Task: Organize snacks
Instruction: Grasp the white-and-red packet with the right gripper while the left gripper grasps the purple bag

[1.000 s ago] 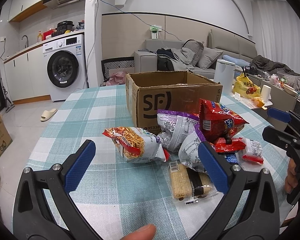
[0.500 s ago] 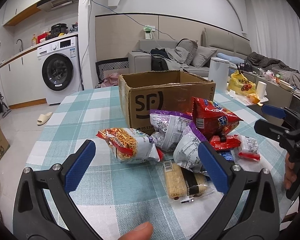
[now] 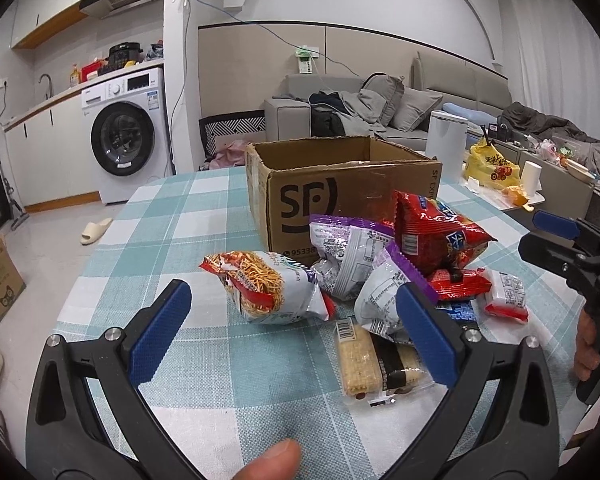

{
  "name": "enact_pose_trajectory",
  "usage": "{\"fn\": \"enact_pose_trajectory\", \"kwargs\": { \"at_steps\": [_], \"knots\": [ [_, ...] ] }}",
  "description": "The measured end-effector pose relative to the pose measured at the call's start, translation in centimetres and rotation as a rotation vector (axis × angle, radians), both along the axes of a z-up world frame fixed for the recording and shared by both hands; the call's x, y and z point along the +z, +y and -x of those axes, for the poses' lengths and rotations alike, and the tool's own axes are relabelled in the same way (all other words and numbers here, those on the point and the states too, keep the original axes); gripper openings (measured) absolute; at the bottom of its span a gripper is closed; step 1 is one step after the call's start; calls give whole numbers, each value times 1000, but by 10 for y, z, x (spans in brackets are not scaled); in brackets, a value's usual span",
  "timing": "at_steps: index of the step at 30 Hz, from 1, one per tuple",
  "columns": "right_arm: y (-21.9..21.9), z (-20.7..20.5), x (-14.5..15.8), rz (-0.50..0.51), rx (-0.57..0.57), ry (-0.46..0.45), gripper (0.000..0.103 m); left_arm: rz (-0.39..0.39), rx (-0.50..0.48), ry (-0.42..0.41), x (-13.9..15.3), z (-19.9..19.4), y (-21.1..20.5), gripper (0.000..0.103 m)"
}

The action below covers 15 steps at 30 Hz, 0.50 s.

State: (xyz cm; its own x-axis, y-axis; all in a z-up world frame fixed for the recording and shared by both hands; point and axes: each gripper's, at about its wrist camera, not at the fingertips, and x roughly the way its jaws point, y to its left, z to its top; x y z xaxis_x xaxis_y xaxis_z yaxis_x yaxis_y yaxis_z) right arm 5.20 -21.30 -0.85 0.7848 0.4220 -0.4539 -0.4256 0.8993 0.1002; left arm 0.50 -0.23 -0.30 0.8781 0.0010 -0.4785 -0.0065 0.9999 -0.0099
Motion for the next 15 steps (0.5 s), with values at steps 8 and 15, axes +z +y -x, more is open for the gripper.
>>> {"fn": "enact_pose_trajectory", "kwargs": {
  "at_steps": [8, 15],
  "knots": [
    [-11, -8, -7, 37, -38, 95, 103, 19, -57, 11, 4, 3, -6, 102],
    [-19, -18, -17, 46, -51, 187, 103, 20, -133, 49, -1, 2, -22, 102]
  ]
}}
